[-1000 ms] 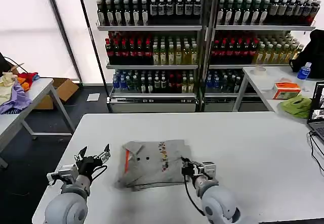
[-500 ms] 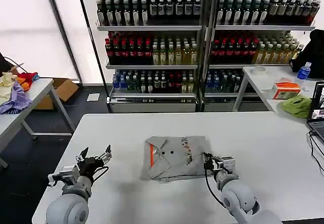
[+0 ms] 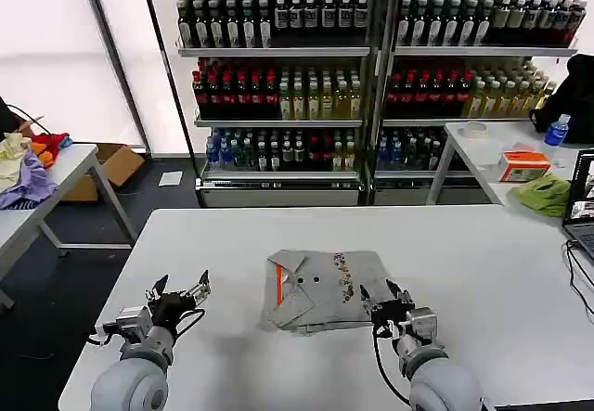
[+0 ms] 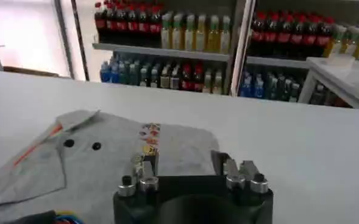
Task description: Fold and organize the clothes.
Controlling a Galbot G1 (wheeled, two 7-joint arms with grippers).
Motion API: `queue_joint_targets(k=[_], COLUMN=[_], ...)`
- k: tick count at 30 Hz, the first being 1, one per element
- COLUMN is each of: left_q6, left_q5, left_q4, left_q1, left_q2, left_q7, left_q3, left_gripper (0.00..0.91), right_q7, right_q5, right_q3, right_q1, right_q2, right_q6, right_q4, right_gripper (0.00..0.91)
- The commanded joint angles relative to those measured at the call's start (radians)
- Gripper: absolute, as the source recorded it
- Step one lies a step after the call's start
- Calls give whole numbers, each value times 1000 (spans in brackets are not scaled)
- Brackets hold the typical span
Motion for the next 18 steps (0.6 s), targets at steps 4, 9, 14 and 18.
queue_joint_targets(k=[4,9,14,18], left_q6=[-5,-5,-5,-3], left_q5=[2,4,6,6], left_q4=[5,1,0,-4], left_q1=[22,30,37,39], left_q2=[-6,-8,-7,-6], left_q7=[3,3,4,5], left_q3=[2,0,-1,-1], left_gripper=[907,907,907,907], right_q7=[91,96,103,107], right_q5=[314,335,355,361], right_q3=[8,1,-3,4], right_q1=[-65,-63,-69,-74], right_q2=[-36,-7,3,14], right_q6=[1,1,2,2], right_q4=[3,-16,-28,-33], right_gripper=[907,907,907,907])
